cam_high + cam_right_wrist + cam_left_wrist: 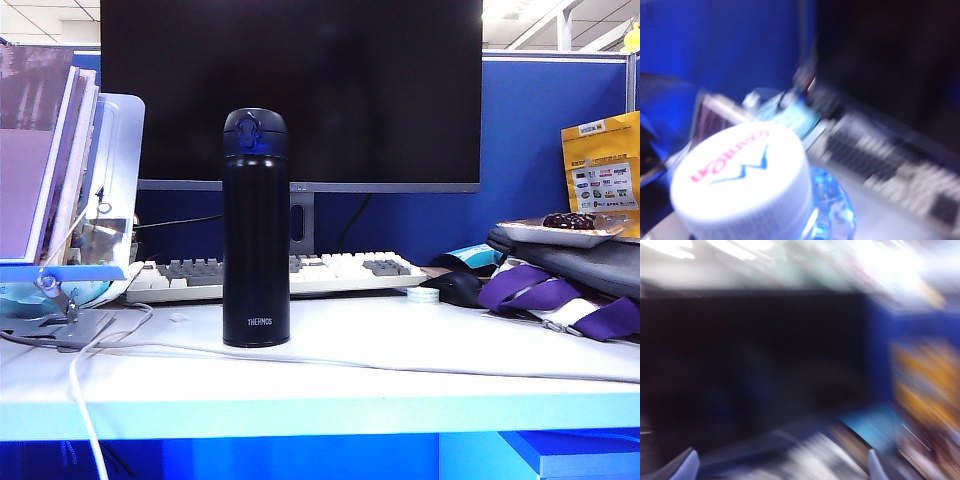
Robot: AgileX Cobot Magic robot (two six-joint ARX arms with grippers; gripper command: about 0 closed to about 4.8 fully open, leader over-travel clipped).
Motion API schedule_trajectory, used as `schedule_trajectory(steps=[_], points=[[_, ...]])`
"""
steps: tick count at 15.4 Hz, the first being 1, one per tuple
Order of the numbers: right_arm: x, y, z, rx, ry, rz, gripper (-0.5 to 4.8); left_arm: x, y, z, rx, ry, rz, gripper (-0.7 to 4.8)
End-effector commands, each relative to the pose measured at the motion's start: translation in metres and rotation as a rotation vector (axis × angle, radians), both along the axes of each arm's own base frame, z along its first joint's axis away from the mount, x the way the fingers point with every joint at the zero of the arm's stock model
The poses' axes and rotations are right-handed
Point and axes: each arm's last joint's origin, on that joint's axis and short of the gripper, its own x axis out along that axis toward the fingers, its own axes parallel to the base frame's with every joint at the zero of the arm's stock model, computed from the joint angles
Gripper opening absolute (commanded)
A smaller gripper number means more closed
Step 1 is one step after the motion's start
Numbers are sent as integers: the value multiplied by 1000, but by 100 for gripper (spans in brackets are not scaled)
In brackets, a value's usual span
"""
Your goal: Pick up the mineral water bottle and place it vertically to the right of the black thermos cup.
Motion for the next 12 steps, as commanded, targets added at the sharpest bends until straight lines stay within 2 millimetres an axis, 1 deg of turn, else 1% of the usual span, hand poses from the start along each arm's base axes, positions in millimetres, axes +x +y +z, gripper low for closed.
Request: schedule_trajectory(steps=[1,2,3,4,6,8,10,11,12], points=[[-35,-22,27,83,-180,-69,149,-45,47,18,-154,-67,264,479],[-51,-32,34,108,-225,-89,149,-71,70,21,-210,-87,326,479],[-59,-37,38,123,-249,-93,149,-85,83,22,-242,-107,341,479],[-65,-40,40,132,-263,-94,148,-97,93,22,-273,-131,345,479],[-67,-41,41,134,-268,-94,149,-115,107,21,-306,-159,342,479],[-67,-41,41,135,-272,-94,149,-124,115,20,-323,-173,341,479],[-67,-41,41,136,-273,-95,148,-125,116,19,-323,-174,340,479],[-67,-42,41,135,-274,-99,148,-124,115,18,-291,-164,327,479],[-69,-43,42,138,-278,-103,148,-120,111,9,-176,-101,309,479]])
